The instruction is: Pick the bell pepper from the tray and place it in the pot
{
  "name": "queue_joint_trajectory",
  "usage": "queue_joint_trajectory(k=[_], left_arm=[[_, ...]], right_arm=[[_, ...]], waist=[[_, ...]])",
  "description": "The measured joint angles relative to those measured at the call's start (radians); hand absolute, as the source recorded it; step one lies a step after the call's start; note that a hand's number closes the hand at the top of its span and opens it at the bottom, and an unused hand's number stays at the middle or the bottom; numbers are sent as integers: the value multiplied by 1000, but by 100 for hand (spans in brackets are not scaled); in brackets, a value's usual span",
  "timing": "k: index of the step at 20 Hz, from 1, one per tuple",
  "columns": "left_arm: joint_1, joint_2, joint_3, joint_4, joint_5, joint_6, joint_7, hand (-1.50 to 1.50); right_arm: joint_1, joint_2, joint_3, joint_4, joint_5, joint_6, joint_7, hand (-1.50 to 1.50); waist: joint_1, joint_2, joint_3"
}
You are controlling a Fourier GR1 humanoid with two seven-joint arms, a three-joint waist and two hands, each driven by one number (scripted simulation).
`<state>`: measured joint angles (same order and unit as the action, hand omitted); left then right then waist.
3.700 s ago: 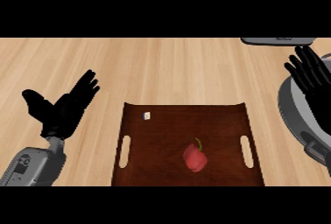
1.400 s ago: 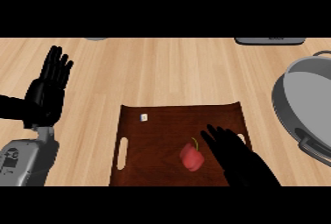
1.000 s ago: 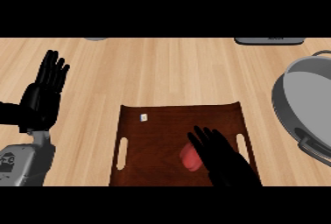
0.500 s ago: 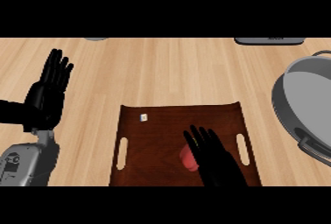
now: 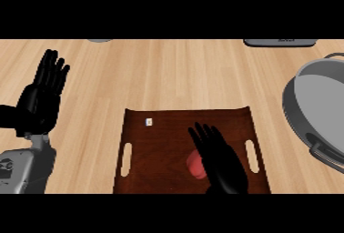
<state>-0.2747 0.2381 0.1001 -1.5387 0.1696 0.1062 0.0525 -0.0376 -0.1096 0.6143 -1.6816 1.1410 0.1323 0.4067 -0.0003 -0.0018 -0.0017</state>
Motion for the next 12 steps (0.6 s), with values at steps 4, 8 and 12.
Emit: queue_joint_trajectory(k=[4, 8, 12], left_arm=[[7, -20, -6, -2, -17, 3, -10, 0], [-3, -37, -17, -5, -30, 13, 1, 0], [9, -31, -4, -10, -24, -1, -1, 0]], right_arm=[[-33, 31, -27, 67, 2, -20, -43, -150], [-87, 48, -15, 144, 11, -22, -104, 150], [-119, 60, 3, 193, 50, -57, -162, 150]], waist=[[0, -4, -4], [1, -8, -8], [0, -11, -11]])
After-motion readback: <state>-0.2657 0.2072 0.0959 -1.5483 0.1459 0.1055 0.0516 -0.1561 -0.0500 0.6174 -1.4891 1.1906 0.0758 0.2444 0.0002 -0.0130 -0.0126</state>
